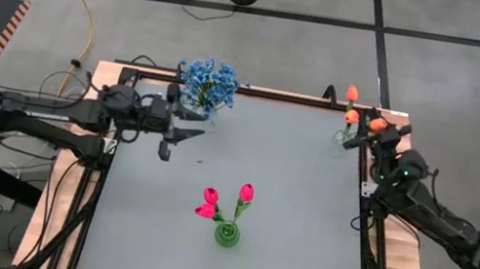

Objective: Sort flowers into vase by color
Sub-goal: Put the orange tulip into the top right transparent vase, then return to Home Position

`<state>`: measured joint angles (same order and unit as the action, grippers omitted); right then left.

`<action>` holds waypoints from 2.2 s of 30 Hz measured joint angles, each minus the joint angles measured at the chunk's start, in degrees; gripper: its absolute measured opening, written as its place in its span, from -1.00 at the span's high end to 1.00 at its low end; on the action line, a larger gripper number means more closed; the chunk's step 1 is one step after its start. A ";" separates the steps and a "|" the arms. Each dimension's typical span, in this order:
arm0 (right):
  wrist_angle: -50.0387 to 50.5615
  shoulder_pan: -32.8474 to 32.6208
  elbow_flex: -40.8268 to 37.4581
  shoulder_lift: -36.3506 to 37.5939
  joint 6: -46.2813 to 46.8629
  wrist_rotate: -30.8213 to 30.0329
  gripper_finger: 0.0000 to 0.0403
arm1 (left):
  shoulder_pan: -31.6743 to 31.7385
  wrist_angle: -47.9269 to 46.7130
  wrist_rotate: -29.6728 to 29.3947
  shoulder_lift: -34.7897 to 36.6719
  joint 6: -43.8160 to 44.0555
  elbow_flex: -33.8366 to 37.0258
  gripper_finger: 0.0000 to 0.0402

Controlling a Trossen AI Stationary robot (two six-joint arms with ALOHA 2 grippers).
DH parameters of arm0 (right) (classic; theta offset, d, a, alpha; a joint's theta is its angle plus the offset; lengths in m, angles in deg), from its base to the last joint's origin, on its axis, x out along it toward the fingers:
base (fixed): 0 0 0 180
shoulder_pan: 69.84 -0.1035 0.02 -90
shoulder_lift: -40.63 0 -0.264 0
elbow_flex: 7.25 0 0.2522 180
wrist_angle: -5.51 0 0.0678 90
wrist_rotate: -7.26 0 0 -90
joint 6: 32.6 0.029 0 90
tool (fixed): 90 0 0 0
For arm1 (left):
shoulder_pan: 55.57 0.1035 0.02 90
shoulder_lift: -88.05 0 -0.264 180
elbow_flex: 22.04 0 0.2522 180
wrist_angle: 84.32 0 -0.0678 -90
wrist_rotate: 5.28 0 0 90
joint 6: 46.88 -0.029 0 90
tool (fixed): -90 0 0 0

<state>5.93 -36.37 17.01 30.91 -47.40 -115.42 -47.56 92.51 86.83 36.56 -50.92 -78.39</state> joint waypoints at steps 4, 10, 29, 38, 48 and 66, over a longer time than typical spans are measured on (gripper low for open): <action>11.31 0.00 4.95 0.00 3.82 -0.21 -0.02 | 0.00 -3.99 -0.75 4.08 -1.18 0.00 0.29; 28.53 -0.07 12.62 0.00 11.23 0.60 -0.02 | 0.00 -11.45 -4.94 9.65 -1.30 0.00 0.29; 54.53 -0.07 29.48 0.42 20.79 18.77 -0.02 | -0.02 -24.21 -9.93 19.46 -0.43 0.00 0.29; 61.43 -0.07 32.33 0.44 23.82 23.82 -0.02 | -0.02 -29.97 -11.83 25.16 0.73 0.00 0.29; 64.18 -0.07 33.38 0.44 27.49 30.49 -0.02 | -0.02 -38.71 -11.82 28.71 4.23 0.00 0.29; 58.52 -0.07 26.68 0.43 33.43 43.82 0.38 | -0.02 -28.99 -11.43 28.67 6.83 13.96 0.62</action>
<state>64.45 -36.44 43.69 31.34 -13.97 -71.60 -47.59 63.52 75.40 65.22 -44.09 -64.43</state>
